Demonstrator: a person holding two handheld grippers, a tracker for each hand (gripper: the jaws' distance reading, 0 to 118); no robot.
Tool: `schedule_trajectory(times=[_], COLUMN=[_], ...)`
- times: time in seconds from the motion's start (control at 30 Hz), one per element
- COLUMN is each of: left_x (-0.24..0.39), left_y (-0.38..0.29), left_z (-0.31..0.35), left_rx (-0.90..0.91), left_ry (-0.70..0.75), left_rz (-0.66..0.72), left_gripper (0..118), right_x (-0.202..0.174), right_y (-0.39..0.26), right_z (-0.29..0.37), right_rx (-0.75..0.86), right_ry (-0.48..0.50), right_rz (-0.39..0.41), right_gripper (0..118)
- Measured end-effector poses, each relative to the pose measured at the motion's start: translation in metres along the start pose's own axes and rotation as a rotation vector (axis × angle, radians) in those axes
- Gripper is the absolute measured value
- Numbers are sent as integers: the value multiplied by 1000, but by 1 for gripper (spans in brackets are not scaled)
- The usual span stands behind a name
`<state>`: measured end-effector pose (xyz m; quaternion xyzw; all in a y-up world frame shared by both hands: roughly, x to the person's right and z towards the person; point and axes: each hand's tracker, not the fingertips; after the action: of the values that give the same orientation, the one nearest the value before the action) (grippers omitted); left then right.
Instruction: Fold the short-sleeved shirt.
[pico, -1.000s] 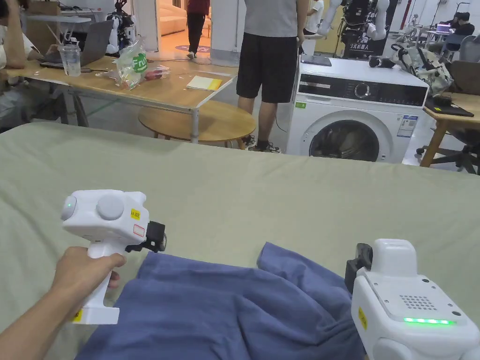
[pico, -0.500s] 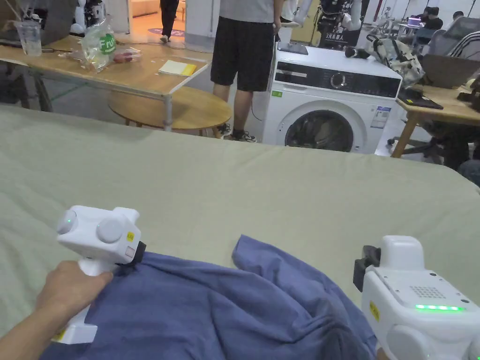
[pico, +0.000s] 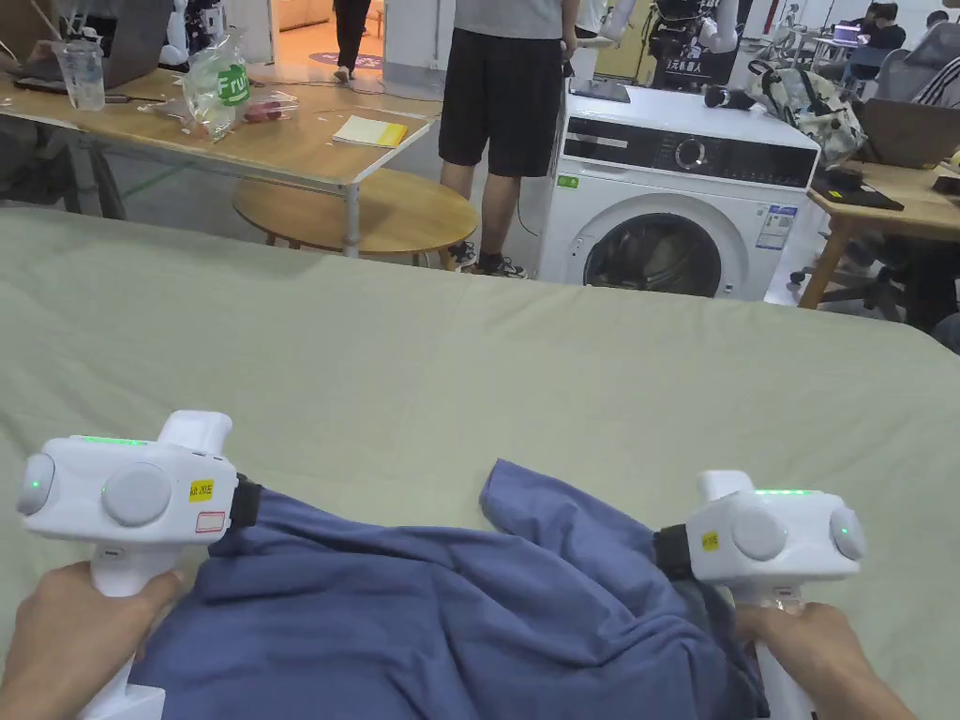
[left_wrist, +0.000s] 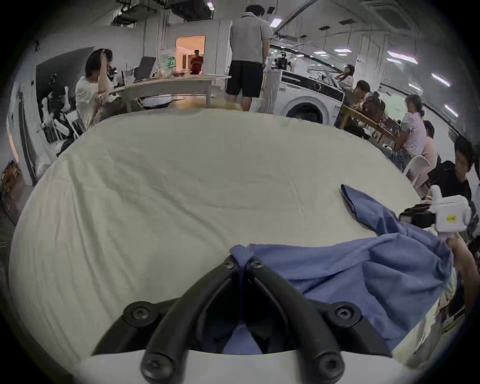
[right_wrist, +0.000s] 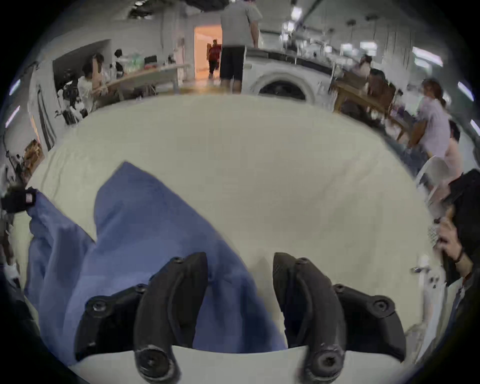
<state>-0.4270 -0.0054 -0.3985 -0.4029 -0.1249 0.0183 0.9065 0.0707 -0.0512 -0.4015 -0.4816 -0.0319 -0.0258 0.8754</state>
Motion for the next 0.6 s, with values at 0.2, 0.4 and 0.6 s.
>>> schedule_trajectory(times=[0.2,0.4,0.6], left_x=[1,-3,-10], left_y=[-4,8,30], left_z=[-1,7,51], left_rx=[-12,17,92], left_ry=[5,-14,-4], left_rz=[1,33,27], left_gripper=[0,0,0], right_x=[-8,0,33], right_y=[-6,-12,-7], right_z=[4,37,118], right_rx=[45,132,374], right_ry=[-21,-45,-109], right_rz=[33,43,-81], right_gripper=[39,0,0])
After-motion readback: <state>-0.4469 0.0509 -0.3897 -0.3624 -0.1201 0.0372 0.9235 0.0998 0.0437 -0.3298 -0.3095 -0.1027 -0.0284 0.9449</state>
